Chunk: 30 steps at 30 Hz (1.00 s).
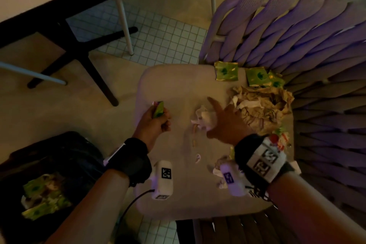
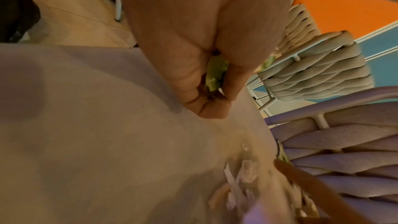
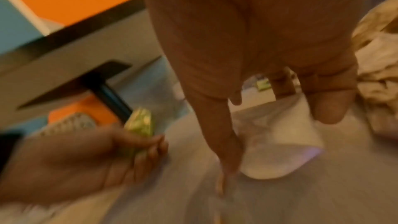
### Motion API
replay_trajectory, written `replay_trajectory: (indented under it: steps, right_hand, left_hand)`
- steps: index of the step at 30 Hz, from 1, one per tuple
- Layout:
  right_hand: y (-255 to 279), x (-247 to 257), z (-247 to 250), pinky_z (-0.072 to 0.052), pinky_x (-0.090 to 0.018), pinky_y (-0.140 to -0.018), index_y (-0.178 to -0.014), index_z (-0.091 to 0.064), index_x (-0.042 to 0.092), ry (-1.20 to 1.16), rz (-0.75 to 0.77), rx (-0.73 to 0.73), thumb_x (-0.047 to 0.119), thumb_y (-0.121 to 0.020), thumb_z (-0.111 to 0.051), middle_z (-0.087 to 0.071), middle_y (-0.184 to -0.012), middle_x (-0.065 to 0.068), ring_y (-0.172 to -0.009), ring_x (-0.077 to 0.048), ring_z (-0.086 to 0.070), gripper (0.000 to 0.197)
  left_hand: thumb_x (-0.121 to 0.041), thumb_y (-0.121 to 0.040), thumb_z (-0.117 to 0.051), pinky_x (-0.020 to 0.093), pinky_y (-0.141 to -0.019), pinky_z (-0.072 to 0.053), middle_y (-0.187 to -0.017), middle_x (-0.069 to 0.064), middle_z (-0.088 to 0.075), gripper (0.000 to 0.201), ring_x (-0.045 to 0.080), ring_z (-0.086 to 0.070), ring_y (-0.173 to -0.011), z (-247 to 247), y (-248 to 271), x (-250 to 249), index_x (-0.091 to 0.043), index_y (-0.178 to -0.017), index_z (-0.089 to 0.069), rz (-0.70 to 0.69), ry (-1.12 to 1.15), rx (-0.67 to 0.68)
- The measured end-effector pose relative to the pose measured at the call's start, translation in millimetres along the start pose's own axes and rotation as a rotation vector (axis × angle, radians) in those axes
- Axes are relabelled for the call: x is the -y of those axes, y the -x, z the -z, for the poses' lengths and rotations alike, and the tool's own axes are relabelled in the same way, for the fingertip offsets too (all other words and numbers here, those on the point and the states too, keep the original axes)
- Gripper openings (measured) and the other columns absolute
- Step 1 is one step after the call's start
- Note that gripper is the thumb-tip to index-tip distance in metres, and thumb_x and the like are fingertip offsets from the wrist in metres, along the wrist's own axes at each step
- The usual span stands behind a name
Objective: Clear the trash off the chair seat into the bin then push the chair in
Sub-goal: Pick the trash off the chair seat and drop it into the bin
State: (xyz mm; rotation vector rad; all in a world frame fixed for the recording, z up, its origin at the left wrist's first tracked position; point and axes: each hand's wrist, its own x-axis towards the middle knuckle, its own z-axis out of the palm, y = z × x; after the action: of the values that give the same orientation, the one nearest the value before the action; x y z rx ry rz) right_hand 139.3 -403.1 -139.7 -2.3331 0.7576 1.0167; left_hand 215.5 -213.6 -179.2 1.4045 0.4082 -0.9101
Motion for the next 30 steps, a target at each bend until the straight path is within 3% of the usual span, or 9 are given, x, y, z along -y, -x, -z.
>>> replay_trajectory:
  steps: [2,5,9,13,16,18,22,25,30]
  right_hand:
    - [2,8,-24,-0.041,-0.047,-0.094,-0.146,-0.013,0.043,0.084,0.037,-0.081,0.038,-0.079,-0.065,-0.028,-0.138,-0.018,-0.122,-0.043,-0.036,0.086]
    - [-4,12,-48,-0.046,-0.047,-0.082,-0.137,-0.036,0.036,0.115,0.129,-0.239,0.032,-0.085,-0.056,-0.034,-0.135,-0.013,-0.114,-0.040,-0.039,0.057]
    - [-10,3,-60,-0.046,-0.043,-0.075,-0.120,-0.055,0.022,0.118,0.118,-0.358,0.022,-0.087,-0.053,-0.046,-0.129,-0.014,-0.109,-0.042,-0.044,0.033]
    - [-10,-4,-56,-0.043,-0.046,-0.074,-0.105,-0.063,0.006,0.141,0.145,-0.427,0.018,-0.083,-0.059,-0.058,-0.108,-0.020,-0.089,-0.047,-0.054,0.025]
    - [-8,-10,-54,-0.042,-0.044,-0.077,-0.115,-0.058,0.009,0.150,0.116,-0.337,0.027,-0.088,-0.053,-0.054,-0.118,-0.016,-0.100,-0.046,-0.051,0.033]
    - [-6,-11,-52,-0.043,-0.042,-0.077,-0.113,-0.057,0.009,0.124,0.090,-0.332,0.030,-0.089,-0.052,-0.055,-0.118,-0.015,-0.103,-0.045,-0.053,0.032]
    - [2,-17,-49,-0.045,-0.039,-0.076,-0.094,-0.063,0.012,-0.183,0.046,-0.295,0.031,-0.087,-0.058,-0.063,-0.103,-0.017,-0.098,-0.039,-0.061,0.021]
    - [25,-9,-46,-0.057,-0.050,-0.069,-0.073,-0.060,0.024,-0.574,-0.014,-0.282,0.026,-0.082,-0.064,-0.060,-0.071,-0.007,-0.076,-0.035,-0.065,0.010]
    - [84,57,-68,-0.052,-0.028,-0.056,-0.080,-0.061,0.016,-0.929,0.068,-0.095,0.015,-0.084,-0.066,-0.054,-0.069,0.000,-0.062,-0.013,-0.054,0.007]
  left_hand:
    - [0.003,-0.094,-0.046,0.017,-0.047,-0.046,-0.075,0.005,-0.050,0.024,0.005,-0.049,-0.049,0,4,3,-0.015,-0.078,-0.049,-0.004,-0.006,0.012]
    - [0.004,-0.093,-0.047,0.016,-0.047,-0.046,-0.076,0.005,-0.051,0.023,0.003,-0.050,-0.046,2,10,7,-0.016,-0.081,-0.050,-0.003,-0.004,0.000]
    - [0.005,-0.091,-0.048,0.016,-0.047,-0.048,-0.078,0.005,-0.053,0.023,0.002,-0.052,-0.046,10,18,12,-0.016,-0.082,-0.051,-0.006,-0.002,-0.005]
    - [0.003,-0.092,-0.048,0.017,-0.050,-0.050,-0.079,0.006,-0.055,0.021,0.003,-0.053,-0.049,21,26,18,-0.015,-0.081,-0.051,-0.005,-0.006,-0.006]
    - [0.002,-0.093,-0.048,0.018,-0.051,-0.051,-0.078,0.007,-0.056,0.021,0.003,-0.054,-0.049,25,36,22,-0.013,-0.079,-0.052,0.002,0.009,0.003]
    - [0.001,-0.093,-0.048,0.019,-0.052,-0.052,-0.079,0.006,-0.057,0.020,0.004,-0.055,-0.050,28,42,26,-0.013,-0.080,-0.053,0.004,0.018,0.006]
    - [0.000,-0.093,-0.049,0.020,-0.056,-0.053,-0.081,0.006,-0.058,0.018,0.010,-0.054,-0.061,41,54,34,-0.014,-0.082,-0.054,0.023,0.037,0.028]
    - [0.000,-0.093,-0.049,0.021,-0.056,-0.054,-0.082,0.006,-0.059,0.018,0.010,-0.056,-0.060,60,65,40,-0.013,-0.083,-0.055,0.020,0.074,0.016]
    - [0.000,-0.092,-0.050,0.021,-0.059,-0.055,-0.082,0.007,-0.059,0.017,0.008,-0.058,-0.058,120,95,57,-0.013,-0.082,-0.055,0.035,0.164,-0.052]
